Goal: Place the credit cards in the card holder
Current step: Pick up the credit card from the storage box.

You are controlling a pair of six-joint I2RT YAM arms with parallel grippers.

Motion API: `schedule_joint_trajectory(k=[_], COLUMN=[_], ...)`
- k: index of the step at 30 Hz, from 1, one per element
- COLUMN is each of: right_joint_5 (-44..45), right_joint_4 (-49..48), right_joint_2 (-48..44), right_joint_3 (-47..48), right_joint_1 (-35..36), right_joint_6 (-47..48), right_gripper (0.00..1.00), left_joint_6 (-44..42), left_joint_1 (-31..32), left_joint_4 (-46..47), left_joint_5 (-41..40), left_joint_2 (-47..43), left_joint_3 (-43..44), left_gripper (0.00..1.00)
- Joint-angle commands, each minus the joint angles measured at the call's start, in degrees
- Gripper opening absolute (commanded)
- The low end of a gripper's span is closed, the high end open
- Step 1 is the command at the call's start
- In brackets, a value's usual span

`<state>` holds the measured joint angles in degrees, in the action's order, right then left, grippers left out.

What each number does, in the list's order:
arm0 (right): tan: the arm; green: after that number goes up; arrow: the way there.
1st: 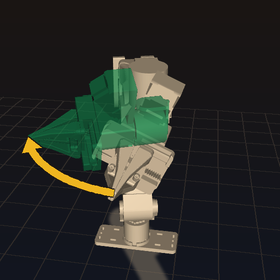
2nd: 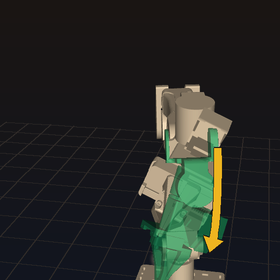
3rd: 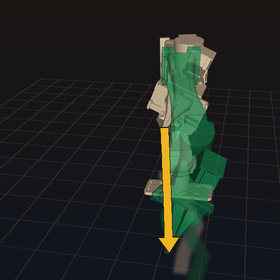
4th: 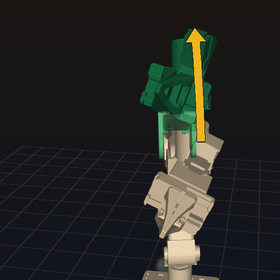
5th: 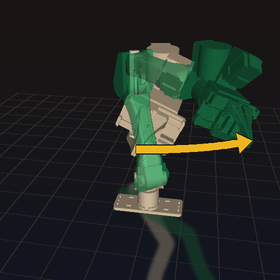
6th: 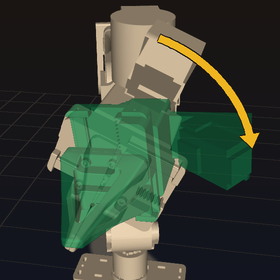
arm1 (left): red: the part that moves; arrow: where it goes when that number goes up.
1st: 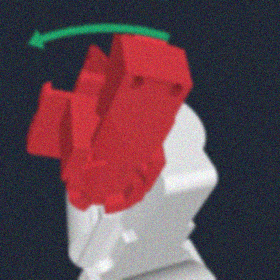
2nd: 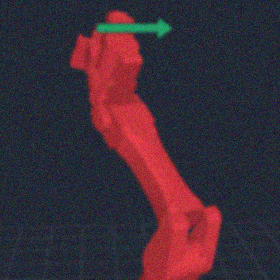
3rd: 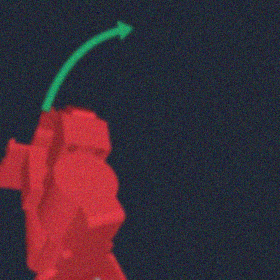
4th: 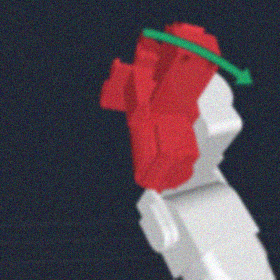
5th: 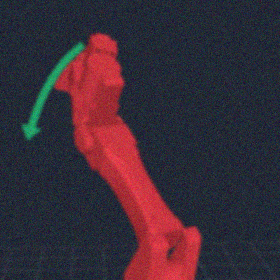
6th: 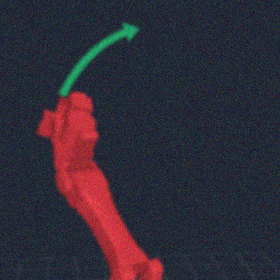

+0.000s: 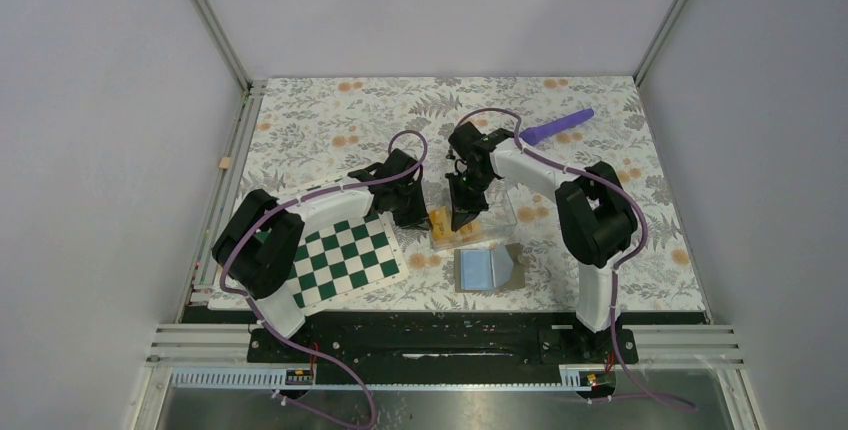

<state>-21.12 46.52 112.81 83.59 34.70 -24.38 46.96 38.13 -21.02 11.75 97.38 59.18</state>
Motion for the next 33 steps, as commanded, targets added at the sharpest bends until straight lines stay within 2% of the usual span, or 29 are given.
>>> schedule_joint_trajectory(k=[1,4,6,9,11,14,18,23,25,26,28,32,33], right_joint_5=[-0.79,-0.12,0.12,0.03,0.19,0.16,4.36,10.34,10.09,9.59,8.09,4.80,3.91], right_joint_4=[1.25,1.64,1.49,1.23,1.59,1.49,2.51,3.65,3.66,3.61,3.08,1.55,1.20], right_joint_2=[-3.31,-2.67,-2.32,-1.55,-0.84,-0.38,-0.17,-0.30,0.57,1.05,1.88,2.16,2.08], right_joint_3=[2.27,2.36,2.35,2.68,3.17,3.43,3.69,3.22,3.23,3.29,3.19,2.78,2.72], right_joint_1=[1.02,1.05,1.04,1.16,1.28,1.67,1.86,1.95,1.88,1.94,1.95,2.10,2.13], right_joint_6=[0.78,1.16,1.18,1.33,1.75,1.84,1.63,1.78,1.80,1.97,1.87,1.54,1.45], right_gripper=[0.00,0.05,0.18,0.31,0.33,0.32,0.34,0.51,0.54,0.53,0.46,0.19,0.15], left_joint_6=[-1.26,-1.26,-1.26,-1.33,-1.34,-1.34,-1.35,-1.43,-1.43,-1.43,-1.43,-1.43,-1.43], left_joint_1=[1.13,1.12,1.11,1.10,1.13,1.15,1.07,1.07,1.08,1.08,1.12,1.12,1.10], left_joint_4=[-2.28,-2.31,-2.30,-2.20,-2.27,-2.28,-2.27,-2.29,-2.34,-2.28,-2.30,-2.28,-2.28], left_joint_5=[-1.05,-1.05,-1.03,-0.94,-0.94,-0.98,-1.11,-0.98,-1.07,-1.10,-1.08,-1.00,-1.02], left_joint_2=[1.93,2.00,2.07,2.14,2.10,1.95,1.93,1.79,1.77,1.86,1.85,1.93,1.93], left_joint_3=[0.28,0.28,0.37,0.30,0.27,0.11,0.03,-0.01,-0.08,-0.17,-0.22,-0.29,-0.21], left_gripper=[0.00,0.00,0.00,0.00,0.00,0.00,0.00,0.00,0.00,0.00,0.00,0.00,0.00])
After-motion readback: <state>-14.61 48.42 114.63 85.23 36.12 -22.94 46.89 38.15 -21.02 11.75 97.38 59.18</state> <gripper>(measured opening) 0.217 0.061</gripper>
